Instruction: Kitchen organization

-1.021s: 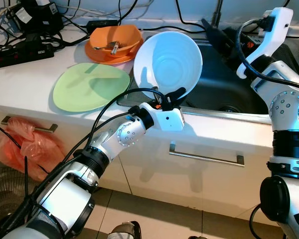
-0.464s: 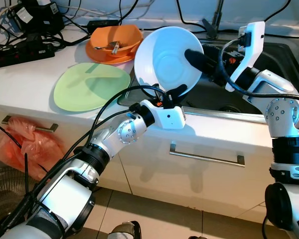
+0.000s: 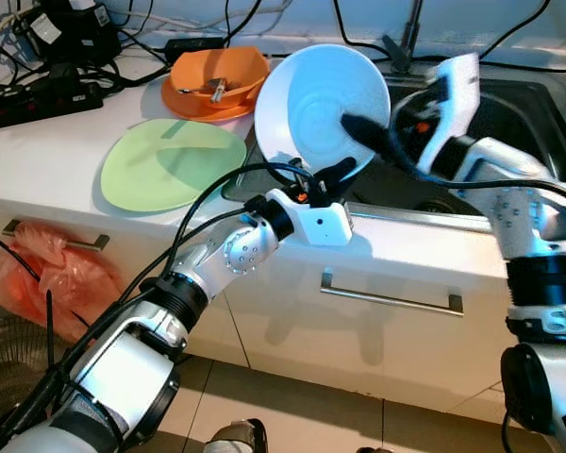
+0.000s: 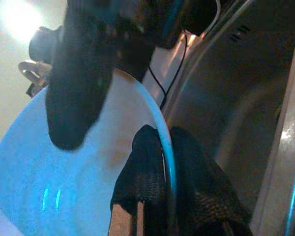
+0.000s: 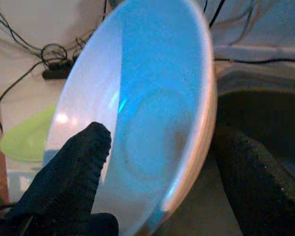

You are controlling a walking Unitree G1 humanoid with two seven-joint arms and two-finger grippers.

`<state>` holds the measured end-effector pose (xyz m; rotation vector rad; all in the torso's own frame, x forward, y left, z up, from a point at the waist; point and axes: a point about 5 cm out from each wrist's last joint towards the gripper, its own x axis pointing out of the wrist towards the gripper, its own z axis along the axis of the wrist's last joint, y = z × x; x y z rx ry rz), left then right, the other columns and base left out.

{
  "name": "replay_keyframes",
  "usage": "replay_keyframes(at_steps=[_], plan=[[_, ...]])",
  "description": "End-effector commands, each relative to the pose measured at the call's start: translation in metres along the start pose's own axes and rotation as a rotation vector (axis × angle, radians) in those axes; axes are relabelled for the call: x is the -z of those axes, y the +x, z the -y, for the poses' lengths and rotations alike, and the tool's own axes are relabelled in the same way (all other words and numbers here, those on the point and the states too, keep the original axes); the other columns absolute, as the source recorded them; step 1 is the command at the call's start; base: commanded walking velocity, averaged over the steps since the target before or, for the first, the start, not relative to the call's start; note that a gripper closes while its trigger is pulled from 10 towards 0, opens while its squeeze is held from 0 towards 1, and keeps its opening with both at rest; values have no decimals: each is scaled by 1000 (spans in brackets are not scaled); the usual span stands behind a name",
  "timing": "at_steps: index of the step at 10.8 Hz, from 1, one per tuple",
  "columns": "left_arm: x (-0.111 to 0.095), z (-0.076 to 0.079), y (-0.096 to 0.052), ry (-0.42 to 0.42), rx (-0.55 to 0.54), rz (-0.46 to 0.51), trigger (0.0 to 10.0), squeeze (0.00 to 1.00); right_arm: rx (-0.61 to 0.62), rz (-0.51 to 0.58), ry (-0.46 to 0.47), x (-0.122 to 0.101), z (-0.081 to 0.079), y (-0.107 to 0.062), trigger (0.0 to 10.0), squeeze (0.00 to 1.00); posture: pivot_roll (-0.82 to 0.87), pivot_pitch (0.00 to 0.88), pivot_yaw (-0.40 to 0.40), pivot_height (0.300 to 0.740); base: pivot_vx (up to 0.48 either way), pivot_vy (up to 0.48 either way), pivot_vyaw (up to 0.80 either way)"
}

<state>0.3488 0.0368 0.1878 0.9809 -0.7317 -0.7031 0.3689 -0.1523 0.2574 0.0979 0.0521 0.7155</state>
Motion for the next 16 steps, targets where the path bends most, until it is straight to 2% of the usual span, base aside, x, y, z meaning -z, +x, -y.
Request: replay_keyframes(at_steps=[1, 2, 3, 4, 9, 16], plan=[[-8, -9, 5, 34, -38, 57, 0, 0, -22, -1, -26, -5, -4, 6, 10000, 0, 35, 92, 85, 740, 0, 0, 0], [-11, -8, 4, 43, -53, 77, 0, 0, -31, -11, -30, -7, -5, 12, 10000, 0, 36, 96, 83, 740, 0, 0, 0], [-12, -8, 3, 47, -58, 84, 0, 0, -29, -13, -28, -8, -4, 15, 8627, 0, 36, 96, 82, 740, 0, 0, 0], [-15, -6, 2, 51, -69, 102, 0, 0, -4, -20, -12, -11, 0, 20, 0, 0, 38, 100, 78, 740, 0, 0, 0], [-14, -6, -5, 87, -102, 108, 0, 0, 60, -45, -5, -23, 18, 19, 0, 0, 33, 103, 75, 740, 0, 0, 0], [-13, -6, -4, 102, -97, 107, 0, 0, 41, -156, 2, -8, 21, 14, 0, 0, 27, 107, 77, 740, 0, 0, 0]])
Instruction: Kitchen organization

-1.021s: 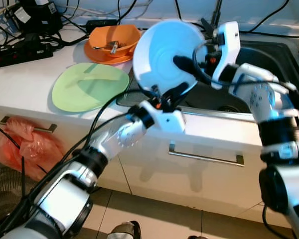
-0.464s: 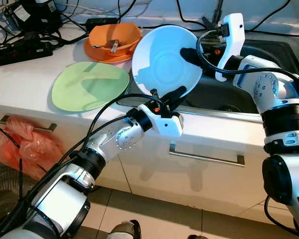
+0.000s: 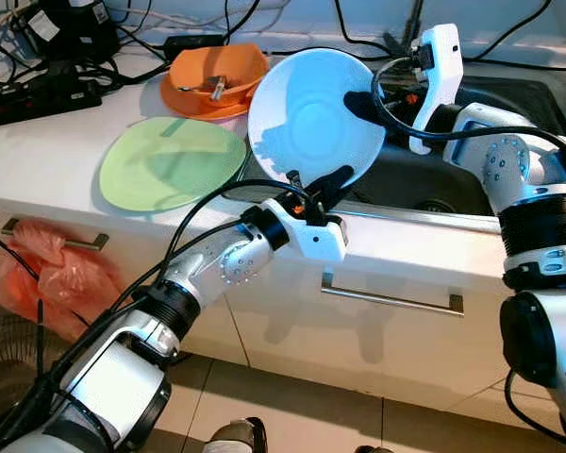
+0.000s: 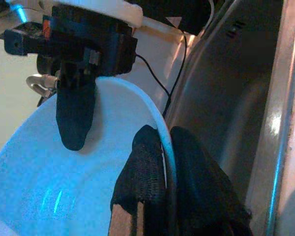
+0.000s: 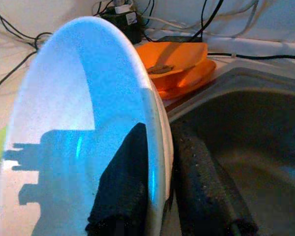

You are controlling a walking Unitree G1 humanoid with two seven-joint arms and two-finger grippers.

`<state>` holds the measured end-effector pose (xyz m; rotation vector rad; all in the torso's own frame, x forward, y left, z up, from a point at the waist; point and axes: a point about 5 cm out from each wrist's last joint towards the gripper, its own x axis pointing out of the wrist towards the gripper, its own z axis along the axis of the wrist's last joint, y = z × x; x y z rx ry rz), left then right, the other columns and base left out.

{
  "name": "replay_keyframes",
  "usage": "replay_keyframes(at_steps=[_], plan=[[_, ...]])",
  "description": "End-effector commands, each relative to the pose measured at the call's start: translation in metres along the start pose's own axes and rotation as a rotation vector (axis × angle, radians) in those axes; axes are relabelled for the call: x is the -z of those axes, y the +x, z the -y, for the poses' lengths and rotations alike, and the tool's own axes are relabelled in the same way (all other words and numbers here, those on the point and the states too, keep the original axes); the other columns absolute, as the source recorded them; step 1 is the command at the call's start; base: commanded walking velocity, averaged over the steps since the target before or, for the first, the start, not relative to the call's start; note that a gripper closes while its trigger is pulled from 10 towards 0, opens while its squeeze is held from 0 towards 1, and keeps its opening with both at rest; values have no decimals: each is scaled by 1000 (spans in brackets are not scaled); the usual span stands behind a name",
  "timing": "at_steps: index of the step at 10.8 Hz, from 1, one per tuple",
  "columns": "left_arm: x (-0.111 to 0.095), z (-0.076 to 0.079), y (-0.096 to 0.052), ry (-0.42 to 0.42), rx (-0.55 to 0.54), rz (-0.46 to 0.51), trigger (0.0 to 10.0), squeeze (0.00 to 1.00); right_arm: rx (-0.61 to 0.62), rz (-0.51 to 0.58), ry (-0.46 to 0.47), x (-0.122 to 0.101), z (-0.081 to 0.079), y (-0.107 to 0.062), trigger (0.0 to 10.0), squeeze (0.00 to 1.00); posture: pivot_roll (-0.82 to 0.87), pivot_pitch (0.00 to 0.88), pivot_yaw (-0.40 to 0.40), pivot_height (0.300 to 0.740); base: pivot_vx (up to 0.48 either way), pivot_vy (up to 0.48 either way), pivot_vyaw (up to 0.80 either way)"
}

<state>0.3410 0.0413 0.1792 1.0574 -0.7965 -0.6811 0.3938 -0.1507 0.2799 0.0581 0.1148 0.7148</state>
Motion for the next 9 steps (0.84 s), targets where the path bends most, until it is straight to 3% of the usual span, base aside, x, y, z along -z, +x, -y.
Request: replay_keyframes(at_steps=[1, 4, 5, 6, 7, 9], plan=[[-11, -15, 6, 10, -94, 78, 0, 0, 28, -95, 21, 18, 8, -4, 0, 0, 28, 107, 78, 740, 0, 0, 0], [-11, -16, 8, 27, -90, 83, 0, 0, -11, -131, 18, 24, 5, -6, 0, 0, 26, 106, 79, 740, 0, 0, 0], [-11, -16, 8, 25, -90, 79, 1412, 110, -11, -128, 18, 24, 5, -6, 0, 0, 26, 105, 79, 740, 0, 0, 0], [-10, -16, 8, 12, -93, 76, 6627, 729, -11, -125, 19, 23, 5, -6, 0, 0, 27, 105, 79, 740, 0, 0, 0], [-11, -16, 8, -5, -97, 77, 10000, 1000, -10, -115, 23, 22, 5, -5, 0, 0, 26, 105, 79, 740, 0, 0, 0], [-11, -15, 8, -16, -94, 80, 10000, 1000, -3, -111, 29, 22, 5, -6, 0, 0, 27, 103, 78, 740, 0, 0, 0]])
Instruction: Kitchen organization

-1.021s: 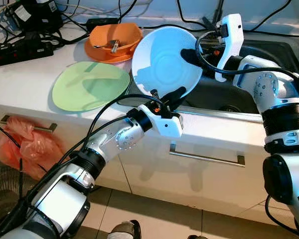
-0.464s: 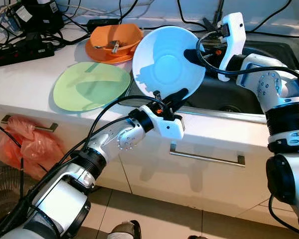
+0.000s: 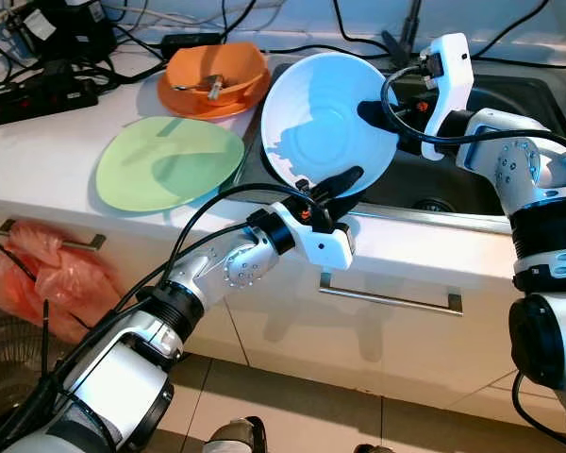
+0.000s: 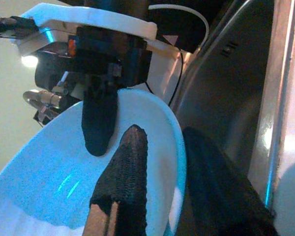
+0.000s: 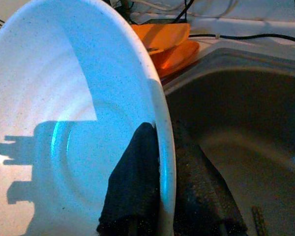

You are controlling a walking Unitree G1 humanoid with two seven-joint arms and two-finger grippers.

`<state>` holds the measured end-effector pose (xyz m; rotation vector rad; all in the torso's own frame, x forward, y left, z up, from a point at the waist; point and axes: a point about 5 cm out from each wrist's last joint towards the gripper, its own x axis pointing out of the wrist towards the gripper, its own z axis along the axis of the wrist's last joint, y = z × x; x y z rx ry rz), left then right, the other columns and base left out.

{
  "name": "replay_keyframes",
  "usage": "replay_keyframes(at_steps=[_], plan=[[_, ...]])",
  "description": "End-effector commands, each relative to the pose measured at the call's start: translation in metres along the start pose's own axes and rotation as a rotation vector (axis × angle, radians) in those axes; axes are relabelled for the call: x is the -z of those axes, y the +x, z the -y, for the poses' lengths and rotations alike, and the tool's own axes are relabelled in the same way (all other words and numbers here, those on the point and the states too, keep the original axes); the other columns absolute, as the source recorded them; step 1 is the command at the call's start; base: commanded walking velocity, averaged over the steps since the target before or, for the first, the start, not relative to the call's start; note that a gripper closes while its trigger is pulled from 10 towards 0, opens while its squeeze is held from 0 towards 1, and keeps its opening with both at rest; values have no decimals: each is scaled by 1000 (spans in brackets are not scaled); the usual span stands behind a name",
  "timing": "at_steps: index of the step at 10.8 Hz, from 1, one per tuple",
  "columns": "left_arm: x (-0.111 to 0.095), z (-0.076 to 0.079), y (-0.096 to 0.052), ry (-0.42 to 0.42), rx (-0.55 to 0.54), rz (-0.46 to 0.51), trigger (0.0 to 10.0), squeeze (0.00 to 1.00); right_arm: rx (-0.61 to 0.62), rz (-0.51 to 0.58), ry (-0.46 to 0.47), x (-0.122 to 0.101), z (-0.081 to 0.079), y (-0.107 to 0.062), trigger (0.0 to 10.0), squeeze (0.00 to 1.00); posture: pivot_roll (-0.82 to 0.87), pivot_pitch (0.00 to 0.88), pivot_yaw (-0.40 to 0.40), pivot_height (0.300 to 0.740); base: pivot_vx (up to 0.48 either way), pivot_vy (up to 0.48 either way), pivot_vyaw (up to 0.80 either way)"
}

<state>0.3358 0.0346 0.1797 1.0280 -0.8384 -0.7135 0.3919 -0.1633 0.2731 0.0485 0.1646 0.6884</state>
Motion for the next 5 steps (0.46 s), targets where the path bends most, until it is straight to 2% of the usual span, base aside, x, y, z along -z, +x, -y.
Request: replay_keyframes(at_steps=[1, 2, 5], plan=[[-7, -17, 6, -20, -86, 54, 10000, 1000, -9, -53, 40, 18, 0, 2, 0, 0, 29, 105, 78, 740, 0, 0, 0], [-9, -19, 6, -49, -92, 76, 10000, 1000, 3, -50, 51, 20, 2, 1, 0, 0, 28, 102, 80, 740, 0, 0, 0], [-31, -28, 12, -155, -141, 221, 10000, 1000, 57, -40, 89, 31, 7, 0, 0, 0, 31, 92, 74, 740, 0, 0, 0]])
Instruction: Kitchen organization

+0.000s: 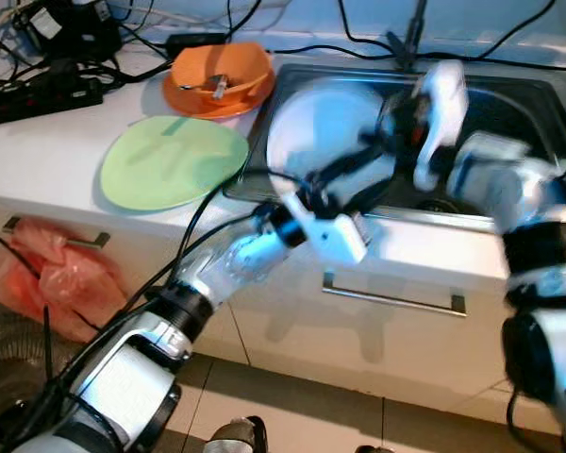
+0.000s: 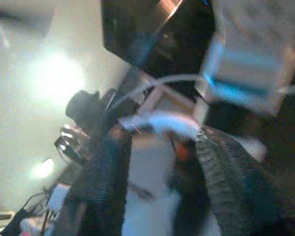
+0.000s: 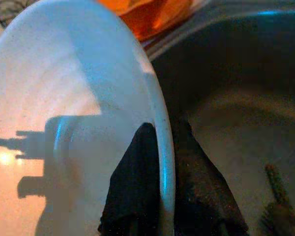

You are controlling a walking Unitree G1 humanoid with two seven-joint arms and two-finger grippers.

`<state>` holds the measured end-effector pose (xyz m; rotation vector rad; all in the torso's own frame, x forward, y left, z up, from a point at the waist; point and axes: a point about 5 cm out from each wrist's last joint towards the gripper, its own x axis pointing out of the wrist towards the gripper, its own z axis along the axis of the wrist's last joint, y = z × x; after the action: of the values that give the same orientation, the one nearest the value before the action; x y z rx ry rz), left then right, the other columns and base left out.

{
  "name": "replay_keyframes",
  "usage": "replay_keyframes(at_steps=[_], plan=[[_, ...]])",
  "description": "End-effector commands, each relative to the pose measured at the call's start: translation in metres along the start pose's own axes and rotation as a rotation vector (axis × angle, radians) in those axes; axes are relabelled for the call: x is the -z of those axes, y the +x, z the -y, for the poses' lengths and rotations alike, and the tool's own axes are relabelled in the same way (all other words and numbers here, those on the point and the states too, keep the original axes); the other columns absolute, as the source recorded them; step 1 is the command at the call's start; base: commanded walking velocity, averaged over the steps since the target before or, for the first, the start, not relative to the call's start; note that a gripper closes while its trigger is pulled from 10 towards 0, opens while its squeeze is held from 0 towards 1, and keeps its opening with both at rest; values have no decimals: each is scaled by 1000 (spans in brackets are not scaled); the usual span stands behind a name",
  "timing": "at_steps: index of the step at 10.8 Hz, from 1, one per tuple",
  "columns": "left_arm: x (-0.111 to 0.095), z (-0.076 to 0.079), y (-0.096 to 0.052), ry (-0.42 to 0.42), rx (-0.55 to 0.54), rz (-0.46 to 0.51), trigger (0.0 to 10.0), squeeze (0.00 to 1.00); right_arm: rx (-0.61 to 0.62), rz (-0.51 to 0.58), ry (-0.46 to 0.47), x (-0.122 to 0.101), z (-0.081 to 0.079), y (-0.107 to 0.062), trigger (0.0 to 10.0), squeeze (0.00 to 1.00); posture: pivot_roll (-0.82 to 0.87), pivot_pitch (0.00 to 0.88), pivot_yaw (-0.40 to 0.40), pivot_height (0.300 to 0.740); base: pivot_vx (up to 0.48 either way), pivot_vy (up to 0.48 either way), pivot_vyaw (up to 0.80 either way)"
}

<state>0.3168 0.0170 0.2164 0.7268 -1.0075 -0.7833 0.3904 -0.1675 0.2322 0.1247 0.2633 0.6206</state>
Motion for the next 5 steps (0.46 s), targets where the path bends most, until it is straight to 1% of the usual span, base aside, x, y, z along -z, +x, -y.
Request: replay_keyframes(at_steps=[1, 2, 3, 4, 5], plan=[[-6, -3, 5, -44, 4, 45, 10000, 1000, 24, 39, -10, -5, 1, -2, 0, 0, 31, 89, 73, 740, 0, 0, 0], [-7, -1, 6, -86, 21, 65, 10000, 1000, 54, 62, -6, -5, 3, -1, 0, 0, 32, 85, 74, 740, 0, 0, 0], [-17, -3, 11, -127, 13, 92, 10000, 1000, 108, 110, -17, -8, 7, 0, 0, 0, 33, 84, 74, 740, 0, 0, 0], [-19, -4, 12, -156, 14, 92, 10000, 1000, 148, 143, -9, -10, 10, 0, 0, 0, 34, 85, 76, 740, 0, 0, 0], [-19, -9, 12, -186, -4, 79, 10000, 1000, 203, 172, 8, -11, 15, 0, 0, 0, 36, 84, 78, 740, 0, 0, 0]])
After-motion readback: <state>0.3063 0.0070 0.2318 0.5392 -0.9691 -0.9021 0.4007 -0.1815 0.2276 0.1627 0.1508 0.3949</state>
